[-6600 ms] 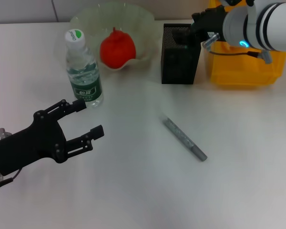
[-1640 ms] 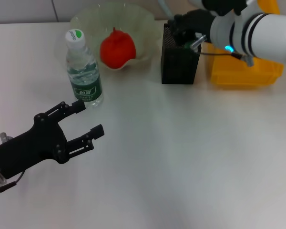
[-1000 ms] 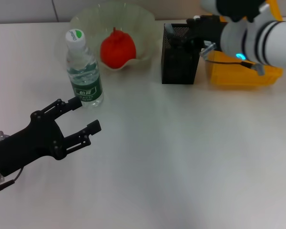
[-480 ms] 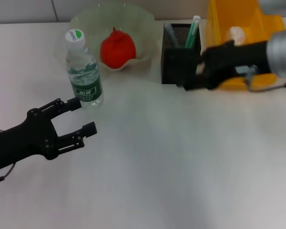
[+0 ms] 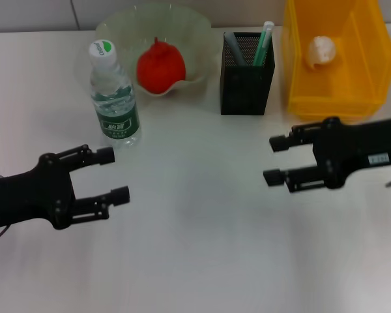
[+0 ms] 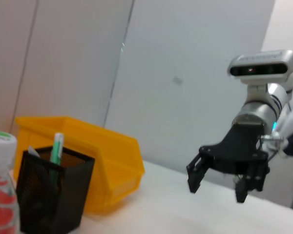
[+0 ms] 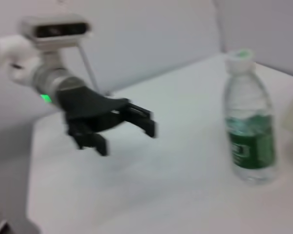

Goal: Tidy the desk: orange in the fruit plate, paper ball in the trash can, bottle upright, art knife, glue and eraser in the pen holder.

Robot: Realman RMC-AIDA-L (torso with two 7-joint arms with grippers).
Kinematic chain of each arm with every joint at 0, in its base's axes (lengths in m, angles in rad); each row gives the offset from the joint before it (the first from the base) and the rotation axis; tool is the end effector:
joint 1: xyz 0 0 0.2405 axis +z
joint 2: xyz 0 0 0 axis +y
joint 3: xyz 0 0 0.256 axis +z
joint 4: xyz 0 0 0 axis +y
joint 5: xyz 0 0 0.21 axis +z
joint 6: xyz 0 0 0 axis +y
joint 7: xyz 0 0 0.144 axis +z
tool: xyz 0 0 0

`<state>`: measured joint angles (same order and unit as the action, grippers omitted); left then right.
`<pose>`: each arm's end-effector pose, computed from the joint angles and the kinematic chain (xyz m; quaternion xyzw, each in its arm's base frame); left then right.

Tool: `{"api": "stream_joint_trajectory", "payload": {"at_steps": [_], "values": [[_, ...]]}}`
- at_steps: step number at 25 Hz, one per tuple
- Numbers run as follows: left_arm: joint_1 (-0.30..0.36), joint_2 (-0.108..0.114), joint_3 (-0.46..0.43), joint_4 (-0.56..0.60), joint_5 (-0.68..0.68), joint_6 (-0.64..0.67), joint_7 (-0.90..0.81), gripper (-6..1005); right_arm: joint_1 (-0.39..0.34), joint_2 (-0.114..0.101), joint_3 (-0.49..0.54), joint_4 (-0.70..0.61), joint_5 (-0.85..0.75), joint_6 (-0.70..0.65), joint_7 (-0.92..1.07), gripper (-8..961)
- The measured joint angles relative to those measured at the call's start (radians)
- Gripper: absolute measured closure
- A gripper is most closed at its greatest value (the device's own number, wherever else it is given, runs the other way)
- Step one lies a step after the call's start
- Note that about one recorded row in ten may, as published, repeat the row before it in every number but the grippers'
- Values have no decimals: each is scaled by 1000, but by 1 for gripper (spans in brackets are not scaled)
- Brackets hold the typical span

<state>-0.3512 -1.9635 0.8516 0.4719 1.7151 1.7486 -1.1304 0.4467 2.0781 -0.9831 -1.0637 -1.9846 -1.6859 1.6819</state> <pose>-0.3015 0.2616 0.0186 -0.9221 -0.1824 -0.3247 0.1053 0.2199 0.3161 0.0192 -0.9714 0.1726 0.1551 0.0504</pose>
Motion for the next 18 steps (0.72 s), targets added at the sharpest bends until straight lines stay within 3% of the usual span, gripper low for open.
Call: {"api": "stream_joint_trajectory", "payload": {"at_steps": [4, 10, 14, 18], "values": [[-7, -6, 3, 27, 40, 1, -12, 182, -27, -3, 9, 55, 25, -22, -149, 259], [-20, -6, 3, 29, 77, 11, -24, 181, -45, -12, 13, 80, 19, -39, -168, 259], [-32, 21, -3, 33, 105, 18, -75, 182, -82, -5, 21, 91, 15, -37, -211, 259], [-33, 33, 1, 40, 105, 27, -107, 182, -99, -3, 27, 94, 21, -47, -225, 259]]}}
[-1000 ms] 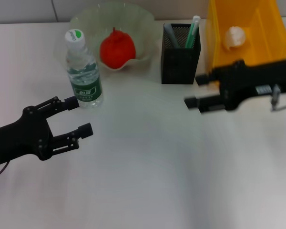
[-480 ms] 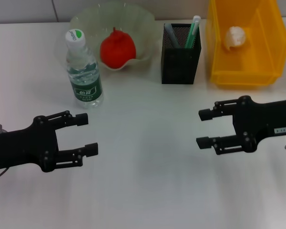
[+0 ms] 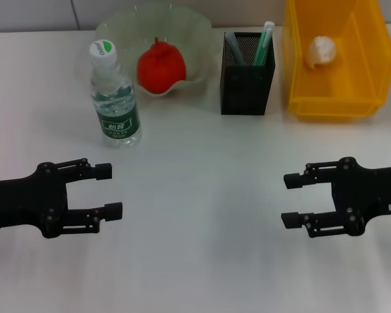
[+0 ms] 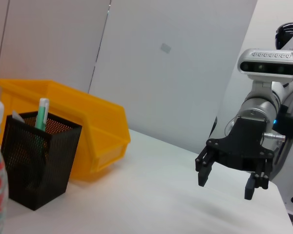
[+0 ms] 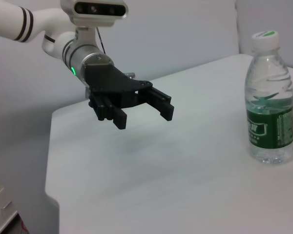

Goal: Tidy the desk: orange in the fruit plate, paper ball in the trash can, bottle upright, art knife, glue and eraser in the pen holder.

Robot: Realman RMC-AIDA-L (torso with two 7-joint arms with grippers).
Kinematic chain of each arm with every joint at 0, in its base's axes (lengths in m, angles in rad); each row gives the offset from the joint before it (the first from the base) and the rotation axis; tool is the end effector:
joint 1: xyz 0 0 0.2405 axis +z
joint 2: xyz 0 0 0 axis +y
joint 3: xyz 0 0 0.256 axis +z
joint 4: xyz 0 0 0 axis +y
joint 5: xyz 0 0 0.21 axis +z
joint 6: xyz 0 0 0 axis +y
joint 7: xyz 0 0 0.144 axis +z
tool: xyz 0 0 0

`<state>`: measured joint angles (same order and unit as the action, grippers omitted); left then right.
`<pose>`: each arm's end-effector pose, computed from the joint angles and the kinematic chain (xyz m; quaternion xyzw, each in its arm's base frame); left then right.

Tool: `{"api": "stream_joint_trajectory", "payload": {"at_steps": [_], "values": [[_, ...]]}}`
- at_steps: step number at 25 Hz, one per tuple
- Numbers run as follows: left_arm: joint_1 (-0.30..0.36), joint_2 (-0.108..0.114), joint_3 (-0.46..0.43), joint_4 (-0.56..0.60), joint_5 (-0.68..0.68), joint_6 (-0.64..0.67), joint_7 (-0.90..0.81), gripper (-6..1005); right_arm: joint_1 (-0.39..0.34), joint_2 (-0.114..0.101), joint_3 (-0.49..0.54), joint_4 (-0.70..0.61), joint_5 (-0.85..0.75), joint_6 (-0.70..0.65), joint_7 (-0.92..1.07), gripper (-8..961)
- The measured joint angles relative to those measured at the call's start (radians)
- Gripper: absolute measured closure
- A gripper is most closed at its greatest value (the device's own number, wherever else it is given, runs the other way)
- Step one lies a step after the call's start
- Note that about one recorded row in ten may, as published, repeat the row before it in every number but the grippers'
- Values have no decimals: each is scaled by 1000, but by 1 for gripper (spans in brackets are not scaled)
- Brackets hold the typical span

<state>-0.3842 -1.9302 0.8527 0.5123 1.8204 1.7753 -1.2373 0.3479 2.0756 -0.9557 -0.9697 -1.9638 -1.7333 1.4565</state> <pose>-0.3025 0.2666 0.0286 -0.9380 -0.1997 -0.2772 0.0585 0.2579 0.2811 0.0123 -0.9720 0.1484 0.1770 0.0439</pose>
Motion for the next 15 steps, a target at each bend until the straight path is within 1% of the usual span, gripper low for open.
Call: {"api": "stream_joint_trajectory", "payload": {"at_steps": [10, 15], "values": [[12, 6, -2, 6, 31, 16, -21, 182, -2, 3, 6, 10, 2, -9, -3, 259], [14, 3, -9, 6, 64, 10, -18, 183, 5, 2, 5, 11, -1, -9, -3, 259]]}}
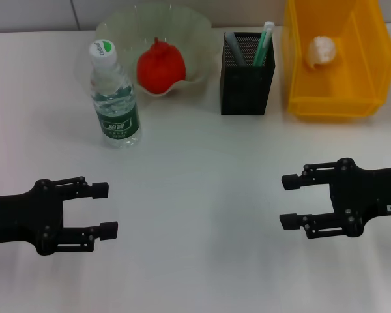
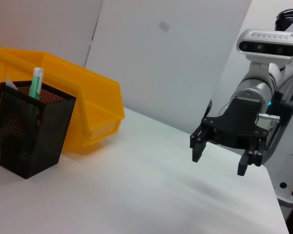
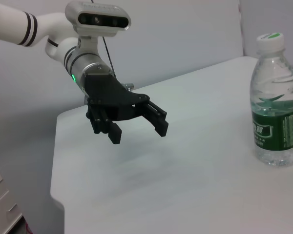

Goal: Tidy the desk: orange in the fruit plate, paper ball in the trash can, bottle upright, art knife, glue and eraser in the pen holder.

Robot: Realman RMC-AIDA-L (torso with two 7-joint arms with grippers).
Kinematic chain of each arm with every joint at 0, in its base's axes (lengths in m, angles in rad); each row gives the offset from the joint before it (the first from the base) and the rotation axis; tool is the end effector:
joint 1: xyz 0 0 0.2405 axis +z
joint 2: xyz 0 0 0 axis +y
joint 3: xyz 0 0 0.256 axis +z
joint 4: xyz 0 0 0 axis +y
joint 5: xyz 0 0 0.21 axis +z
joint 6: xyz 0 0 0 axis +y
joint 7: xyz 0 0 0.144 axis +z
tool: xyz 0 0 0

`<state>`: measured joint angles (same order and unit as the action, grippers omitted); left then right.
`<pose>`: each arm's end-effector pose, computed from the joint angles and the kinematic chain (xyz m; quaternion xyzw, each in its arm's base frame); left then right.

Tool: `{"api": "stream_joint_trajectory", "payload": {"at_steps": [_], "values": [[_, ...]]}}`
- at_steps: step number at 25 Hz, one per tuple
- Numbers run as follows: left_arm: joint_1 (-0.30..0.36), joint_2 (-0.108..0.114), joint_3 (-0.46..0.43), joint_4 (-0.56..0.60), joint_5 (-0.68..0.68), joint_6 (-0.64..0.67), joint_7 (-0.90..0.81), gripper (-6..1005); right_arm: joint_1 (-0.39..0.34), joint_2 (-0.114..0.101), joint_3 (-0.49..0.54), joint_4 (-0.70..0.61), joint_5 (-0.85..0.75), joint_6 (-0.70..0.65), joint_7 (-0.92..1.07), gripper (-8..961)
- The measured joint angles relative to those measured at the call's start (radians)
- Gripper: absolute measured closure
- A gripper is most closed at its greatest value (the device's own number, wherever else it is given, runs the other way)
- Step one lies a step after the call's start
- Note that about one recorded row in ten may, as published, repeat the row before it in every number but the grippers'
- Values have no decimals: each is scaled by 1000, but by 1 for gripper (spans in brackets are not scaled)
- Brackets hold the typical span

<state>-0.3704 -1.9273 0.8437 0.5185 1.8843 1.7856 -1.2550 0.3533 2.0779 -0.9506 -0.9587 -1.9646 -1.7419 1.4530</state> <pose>-0.3110 0.2572 0.0275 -0.9417 -0.2160 -0.2544 0.0422 0.2570 0.2805 0.0108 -0.9713 0.1488 0.1814 0.0385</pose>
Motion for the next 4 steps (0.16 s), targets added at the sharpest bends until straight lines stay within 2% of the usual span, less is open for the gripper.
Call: {"api": "stream_joint_trajectory", "payload": {"at_steps": [4], "values": [[-2, 0, 0, 0, 4, 0, 0, 183, 2, 0, 0, 0, 0, 1, 0, 259]]}}
